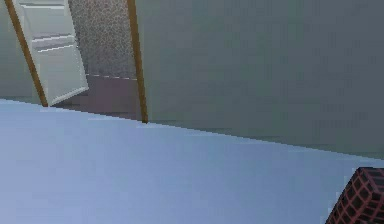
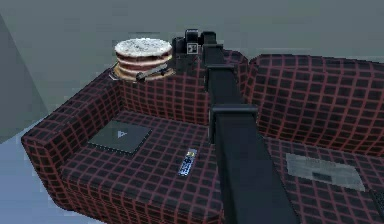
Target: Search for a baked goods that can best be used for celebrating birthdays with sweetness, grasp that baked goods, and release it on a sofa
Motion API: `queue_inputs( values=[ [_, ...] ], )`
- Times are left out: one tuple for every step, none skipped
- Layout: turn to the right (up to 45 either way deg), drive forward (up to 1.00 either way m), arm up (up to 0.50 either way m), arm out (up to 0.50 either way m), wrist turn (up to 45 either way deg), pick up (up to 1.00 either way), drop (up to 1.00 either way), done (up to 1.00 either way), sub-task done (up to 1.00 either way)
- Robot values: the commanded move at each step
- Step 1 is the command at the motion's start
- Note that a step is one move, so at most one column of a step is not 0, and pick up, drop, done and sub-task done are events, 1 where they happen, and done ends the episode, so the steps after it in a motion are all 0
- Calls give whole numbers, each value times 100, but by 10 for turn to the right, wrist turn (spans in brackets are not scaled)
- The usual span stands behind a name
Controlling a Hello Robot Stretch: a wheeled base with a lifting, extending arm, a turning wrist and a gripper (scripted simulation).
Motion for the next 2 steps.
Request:
queue_inputs(
  values=[
    [0, 0, 0, 0, 450, 0, 0, 0, 0],
    [0, 0, 0, 0, 450, 0, 0, 0, 0]
  ],
)
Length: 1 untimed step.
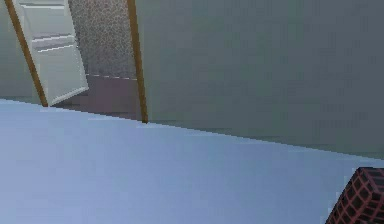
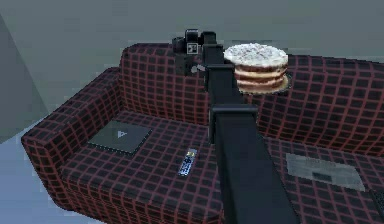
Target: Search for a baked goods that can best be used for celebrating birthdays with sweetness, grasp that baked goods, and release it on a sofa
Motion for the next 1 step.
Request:
queue_inputs(
  values=[
    [0, 0, 0, 0, 30, 0, 0, 0, 0]
  ],
)
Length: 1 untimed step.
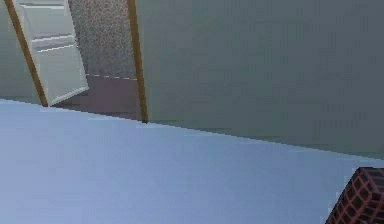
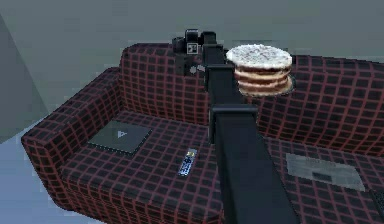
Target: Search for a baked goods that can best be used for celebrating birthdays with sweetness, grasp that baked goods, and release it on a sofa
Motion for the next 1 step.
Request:
queue_inputs(
  values=[
    [0, 0, -28, 0, 0, 0, 0, 0, 0]
  ],
)
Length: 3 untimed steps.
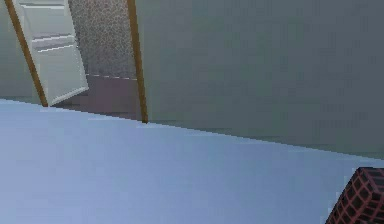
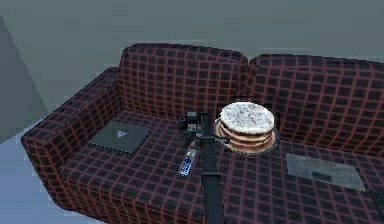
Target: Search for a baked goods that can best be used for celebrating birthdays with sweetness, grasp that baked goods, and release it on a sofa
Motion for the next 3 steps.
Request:
queue_inputs(
  values=[
    [0, 0, -32, 0, 0, 0, 0, 0, 0],
    [0, 0, 0, 0, 0, 0, 100, 0, 0],
    [0, 0, 10, 0, 0, 0, 0, 0, 0]
  ],
)
